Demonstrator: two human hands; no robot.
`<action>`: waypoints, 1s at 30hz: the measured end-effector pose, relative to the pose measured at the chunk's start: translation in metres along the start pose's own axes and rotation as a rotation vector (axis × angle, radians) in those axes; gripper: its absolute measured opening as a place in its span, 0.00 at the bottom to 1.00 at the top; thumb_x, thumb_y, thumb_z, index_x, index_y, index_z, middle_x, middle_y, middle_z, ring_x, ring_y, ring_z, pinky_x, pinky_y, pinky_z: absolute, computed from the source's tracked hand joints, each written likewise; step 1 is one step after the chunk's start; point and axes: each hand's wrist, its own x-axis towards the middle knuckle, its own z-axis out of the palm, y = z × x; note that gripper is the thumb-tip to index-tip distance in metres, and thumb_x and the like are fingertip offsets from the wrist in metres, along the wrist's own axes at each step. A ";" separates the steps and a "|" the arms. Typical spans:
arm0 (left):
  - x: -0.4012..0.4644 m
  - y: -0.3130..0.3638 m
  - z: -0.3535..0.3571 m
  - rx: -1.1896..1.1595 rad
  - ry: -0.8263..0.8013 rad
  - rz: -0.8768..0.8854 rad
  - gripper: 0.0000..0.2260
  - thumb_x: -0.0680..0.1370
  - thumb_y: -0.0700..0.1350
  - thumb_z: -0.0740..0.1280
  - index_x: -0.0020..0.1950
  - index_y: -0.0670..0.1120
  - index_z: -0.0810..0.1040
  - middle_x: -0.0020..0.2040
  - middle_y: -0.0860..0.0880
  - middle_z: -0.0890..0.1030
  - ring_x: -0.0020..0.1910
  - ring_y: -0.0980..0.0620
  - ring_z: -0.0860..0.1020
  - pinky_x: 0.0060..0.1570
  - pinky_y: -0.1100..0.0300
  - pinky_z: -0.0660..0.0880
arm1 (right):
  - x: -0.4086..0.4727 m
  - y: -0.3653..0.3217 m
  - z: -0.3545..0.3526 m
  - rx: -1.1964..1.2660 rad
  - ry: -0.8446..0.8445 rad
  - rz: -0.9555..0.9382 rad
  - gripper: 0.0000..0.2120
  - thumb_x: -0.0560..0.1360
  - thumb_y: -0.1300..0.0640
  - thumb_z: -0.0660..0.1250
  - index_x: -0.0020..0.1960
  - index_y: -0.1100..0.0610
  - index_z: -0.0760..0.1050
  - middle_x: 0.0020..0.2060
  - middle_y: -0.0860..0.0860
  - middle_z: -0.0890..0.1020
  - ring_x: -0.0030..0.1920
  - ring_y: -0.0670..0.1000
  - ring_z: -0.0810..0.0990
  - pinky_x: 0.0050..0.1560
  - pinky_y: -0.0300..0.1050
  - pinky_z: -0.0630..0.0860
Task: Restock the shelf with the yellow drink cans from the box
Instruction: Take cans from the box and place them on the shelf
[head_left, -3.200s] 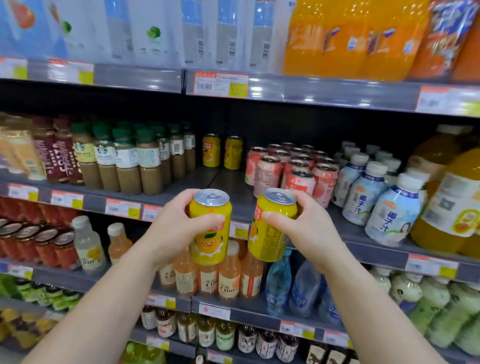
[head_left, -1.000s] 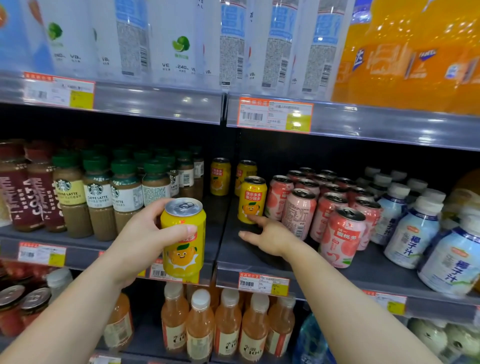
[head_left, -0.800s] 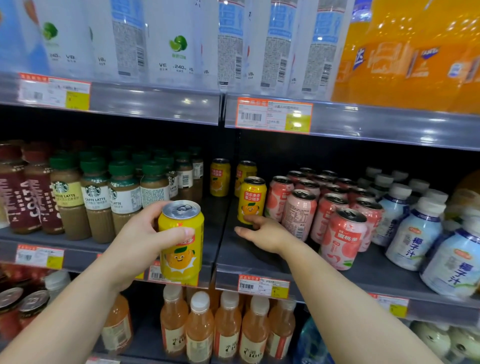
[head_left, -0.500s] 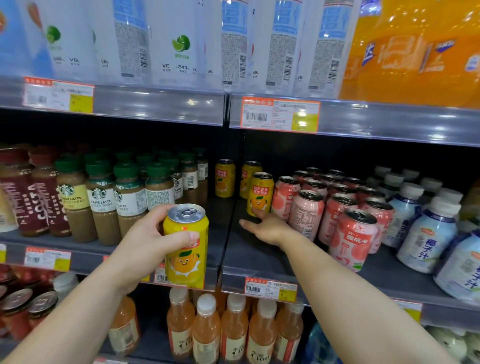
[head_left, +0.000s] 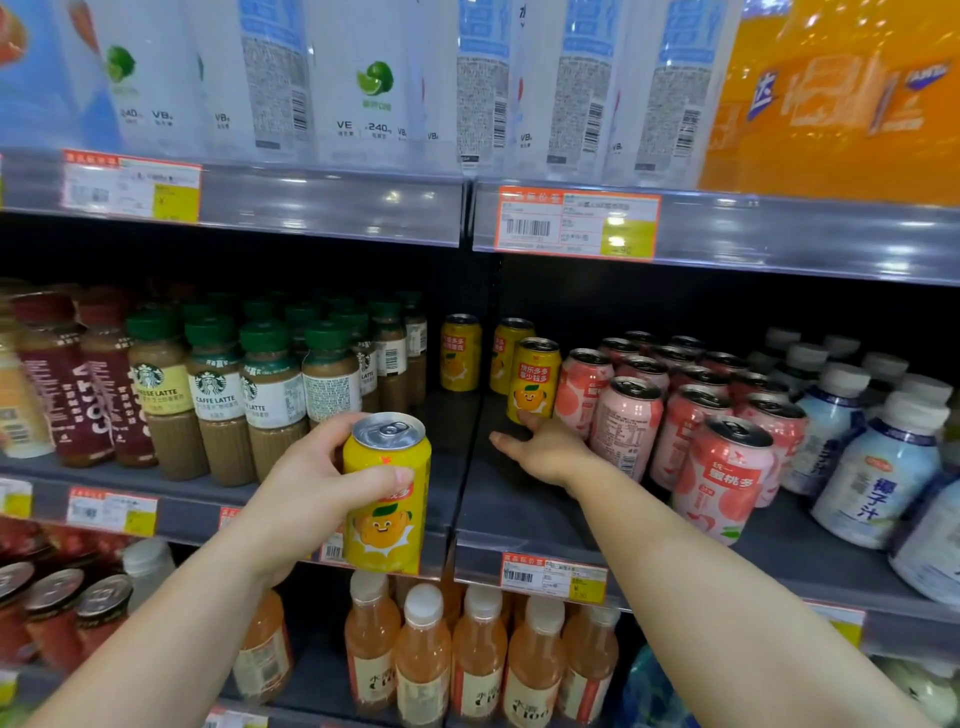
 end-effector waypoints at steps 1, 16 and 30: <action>0.000 0.001 0.001 -0.001 -0.005 0.004 0.32 0.53 0.57 0.75 0.56 0.56 0.77 0.47 0.53 0.85 0.45 0.52 0.84 0.38 0.60 0.79 | -0.007 -0.003 -0.002 0.054 0.025 -0.027 0.30 0.76 0.41 0.64 0.74 0.50 0.63 0.71 0.52 0.69 0.70 0.56 0.68 0.67 0.47 0.67; 0.017 0.029 0.066 -0.055 -0.114 0.132 0.29 0.59 0.50 0.77 0.59 0.57 0.76 0.50 0.55 0.84 0.49 0.56 0.83 0.42 0.63 0.79 | -0.118 -0.017 -0.016 0.338 -0.001 -0.362 0.31 0.64 0.50 0.79 0.64 0.45 0.71 0.53 0.42 0.82 0.52 0.40 0.81 0.55 0.45 0.79; -0.001 -0.001 0.017 0.074 0.021 0.054 0.48 0.49 0.71 0.75 0.67 0.56 0.72 0.61 0.57 0.78 0.61 0.60 0.75 0.54 0.65 0.70 | -0.045 -0.006 0.018 0.267 0.115 -0.178 0.33 0.63 0.46 0.79 0.64 0.49 0.70 0.59 0.47 0.79 0.57 0.48 0.78 0.59 0.46 0.75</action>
